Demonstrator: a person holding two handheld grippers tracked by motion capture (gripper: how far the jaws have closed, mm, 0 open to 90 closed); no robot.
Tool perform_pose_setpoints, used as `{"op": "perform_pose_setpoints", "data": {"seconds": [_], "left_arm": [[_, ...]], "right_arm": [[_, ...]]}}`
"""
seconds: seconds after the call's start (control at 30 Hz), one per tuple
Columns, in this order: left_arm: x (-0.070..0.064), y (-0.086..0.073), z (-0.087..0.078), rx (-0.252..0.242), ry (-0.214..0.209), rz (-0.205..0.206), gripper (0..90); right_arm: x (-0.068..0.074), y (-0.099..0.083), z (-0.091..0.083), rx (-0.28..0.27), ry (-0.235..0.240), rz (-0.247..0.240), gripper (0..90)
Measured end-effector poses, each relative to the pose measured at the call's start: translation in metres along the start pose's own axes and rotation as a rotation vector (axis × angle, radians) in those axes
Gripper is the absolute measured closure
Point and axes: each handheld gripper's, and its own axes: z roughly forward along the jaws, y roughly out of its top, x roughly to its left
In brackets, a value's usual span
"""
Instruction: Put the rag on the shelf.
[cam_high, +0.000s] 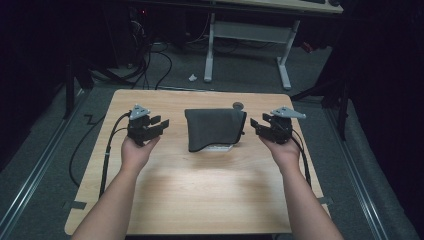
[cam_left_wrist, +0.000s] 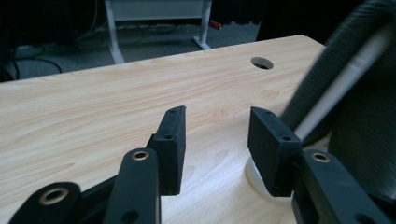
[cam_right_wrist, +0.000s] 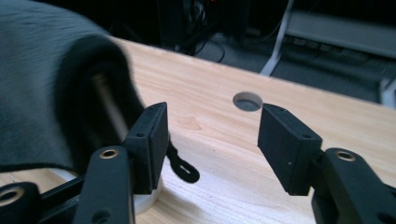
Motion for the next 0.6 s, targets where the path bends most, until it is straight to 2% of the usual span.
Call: {"op": "perform_pose_setpoints", "data": {"seconds": [0.03,0.1,0.2,0.37,0.5,0.57,0.6], "left_arm": [[-0.002,-0.004,-0.005,-0.006,0.002,0.01,55.5],[-0.006,-0.012,-0.014,-0.001,0.013,0.029,53.2],[-0.012,-0.03,-0.03,-0.014,-0.031,0.002,51.7],[-0.032,-0.06,-0.051,0.033,-0.052,0.04,50.5],[-0.053,-0.082,-0.059,0.064,-0.106,0.034,49.6],[-0.065,-0.095,-0.059,0.09,-0.14,0.02,49.0],[-0.072,-0.101,-0.058,0.111,-0.149,0.027,48.5]], "right_arm": [[0.003,-0.001,-0.004,0.018,0.0,-0.011,40.7],[0.009,-0.007,-0.013,-0.008,0.014,-0.028,41.0],[0.022,-0.018,-0.028,-0.012,0.01,-0.048,40.7],[0.048,-0.041,-0.047,-0.002,0.036,-0.089,39.7],[0.068,-0.061,-0.057,0.007,0.054,-0.103,42.4],[0.079,-0.073,-0.059,0.022,0.063,-0.115,43.0],[0.084,-0.079,-0.059,0.03,0.067,-0.121,43.5]]}}
